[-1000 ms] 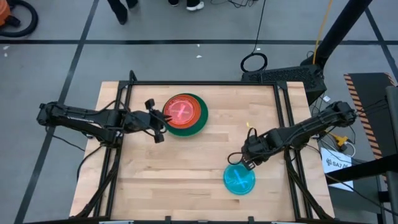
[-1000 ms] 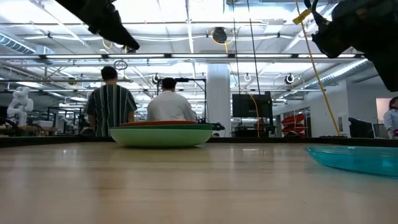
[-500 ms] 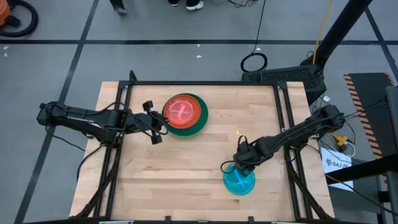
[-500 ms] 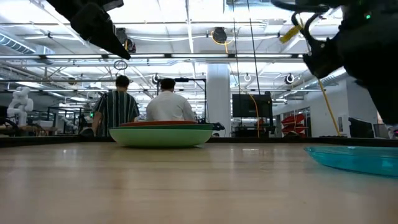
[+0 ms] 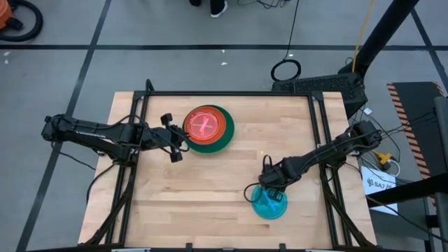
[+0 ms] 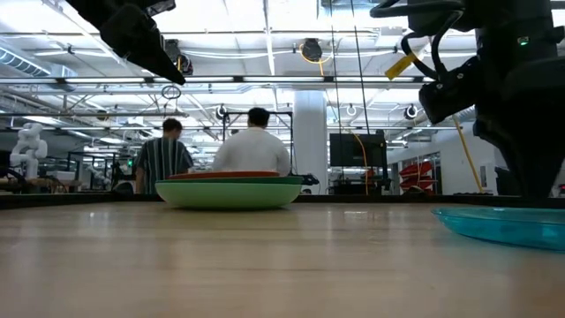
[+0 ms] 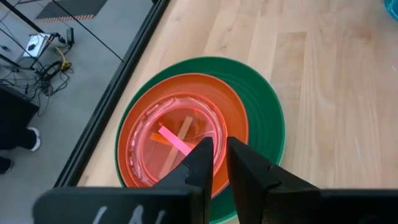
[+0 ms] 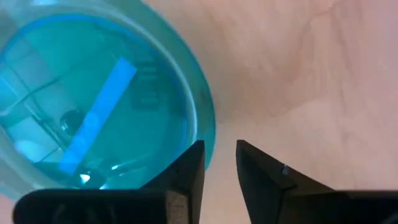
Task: Stack plastic plates
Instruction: Stack the blue plate on top of the pink plate
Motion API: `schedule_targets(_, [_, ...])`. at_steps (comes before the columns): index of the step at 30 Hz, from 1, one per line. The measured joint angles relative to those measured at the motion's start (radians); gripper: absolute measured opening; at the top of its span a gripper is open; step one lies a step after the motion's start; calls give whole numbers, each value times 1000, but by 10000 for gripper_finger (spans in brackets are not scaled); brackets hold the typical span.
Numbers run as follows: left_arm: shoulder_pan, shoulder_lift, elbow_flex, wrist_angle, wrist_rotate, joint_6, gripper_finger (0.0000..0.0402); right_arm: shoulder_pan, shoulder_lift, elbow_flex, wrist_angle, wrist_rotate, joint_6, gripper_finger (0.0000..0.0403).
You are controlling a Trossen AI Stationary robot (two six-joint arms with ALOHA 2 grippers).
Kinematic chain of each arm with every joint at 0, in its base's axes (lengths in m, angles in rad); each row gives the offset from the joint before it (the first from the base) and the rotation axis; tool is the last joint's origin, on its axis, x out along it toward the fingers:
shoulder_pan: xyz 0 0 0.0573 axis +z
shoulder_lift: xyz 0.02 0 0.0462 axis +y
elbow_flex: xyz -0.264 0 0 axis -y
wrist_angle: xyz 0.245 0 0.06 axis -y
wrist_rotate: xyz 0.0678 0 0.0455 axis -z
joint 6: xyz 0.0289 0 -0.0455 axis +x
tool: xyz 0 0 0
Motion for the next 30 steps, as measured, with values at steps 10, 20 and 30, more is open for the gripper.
schedule_targets(10, [0, 0, 0, 0, 0, 1, 53, 0, 15, 0, 71, 15, -5, 84])
schedule_targets(20, [0, 0, 0, 11, 0, 6, 53, 1, 78, 0, 110, 16, -63, 84])
schedule_targets(30, [0, 0, 0, 11, 0, 6, 53, 1, 84, 0, 139, 13, -87, 59])
